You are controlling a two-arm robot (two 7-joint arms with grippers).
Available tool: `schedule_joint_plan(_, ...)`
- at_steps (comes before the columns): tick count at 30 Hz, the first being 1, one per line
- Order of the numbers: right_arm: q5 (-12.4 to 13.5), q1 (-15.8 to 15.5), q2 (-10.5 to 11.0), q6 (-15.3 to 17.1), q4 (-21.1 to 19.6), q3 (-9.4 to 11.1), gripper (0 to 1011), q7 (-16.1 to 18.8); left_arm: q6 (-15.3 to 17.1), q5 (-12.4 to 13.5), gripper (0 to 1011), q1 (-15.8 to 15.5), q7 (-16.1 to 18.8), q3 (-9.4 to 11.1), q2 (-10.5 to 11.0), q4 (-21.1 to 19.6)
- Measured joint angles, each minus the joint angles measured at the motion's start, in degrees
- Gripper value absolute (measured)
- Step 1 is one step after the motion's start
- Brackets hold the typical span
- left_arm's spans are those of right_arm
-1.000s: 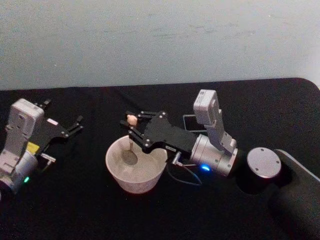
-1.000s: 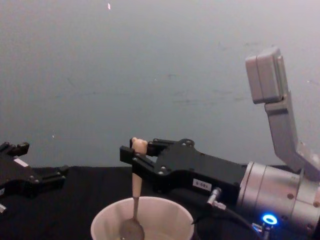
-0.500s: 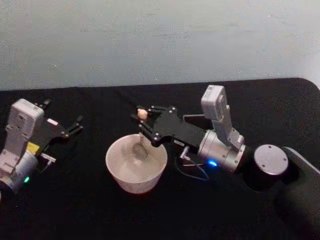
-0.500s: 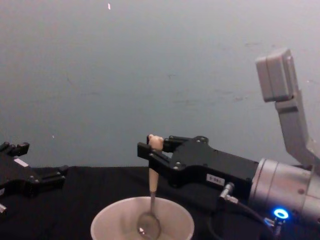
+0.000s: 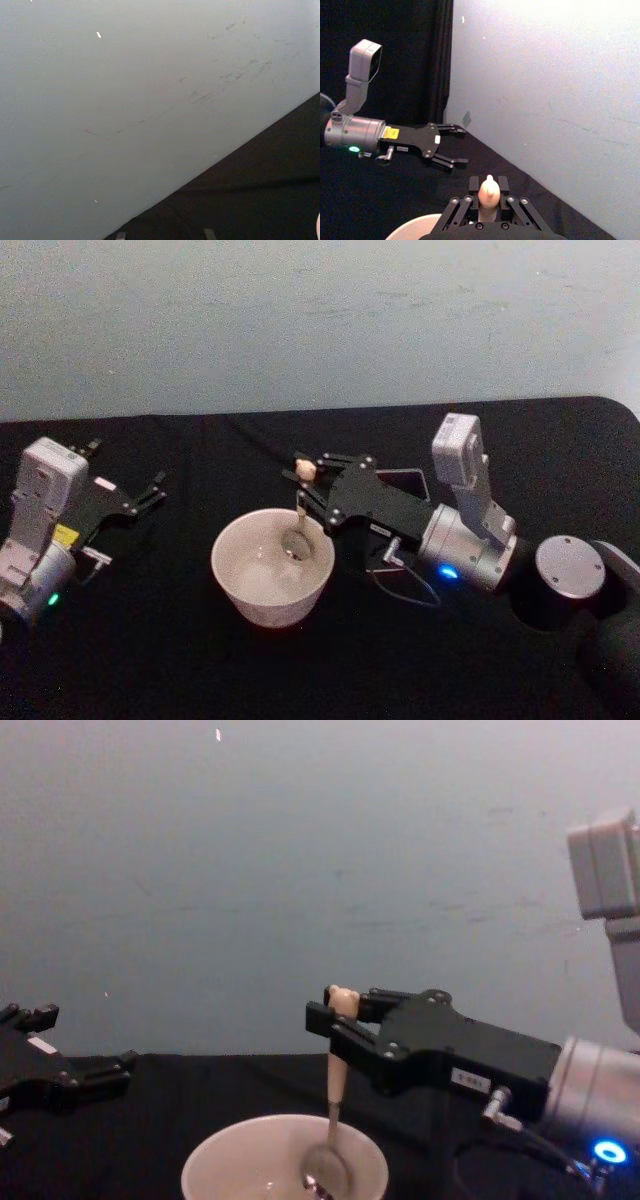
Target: Pick up the stirring spoon with one hand, stir inside the cup, then place it back in its original position.
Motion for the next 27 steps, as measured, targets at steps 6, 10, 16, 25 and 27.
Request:
schedule_joint_plan(6,0.57,-1.87,1.66,0.64,-2.66,0.0,213,0.69,0.0,0.0,1001,0.0,0.0,0.0,0.0,0.0)
schedule_joint_plan(10,1.08,-3.07,2.49,1.07,-4.55,-0.49,213,1.47,0.0,0.0,1001,0.0,0.0,0.0,0.0,0.0)
schedule_joint_plan(16,1.99,-4.14,2.78,1.6,-6.61,-1.71,213,2.6,0.0,0.0,1001,0.0,0.0,0.0,0.0,0.0)
schedule_joint_plan(25,2.23,-3.1,0.97,1.84,-5.56,-3.52,213,2.81,0.0,0.0,1001,0.0,0.0,0.0,0.0,0.0)
schedule_joint_plan(27,1.95,-2.19,0.01,1.62,-4.31,-3.86,213,2.42,0.0,0.0,1001,0.0,0.0,0.0,0.0,0.0)
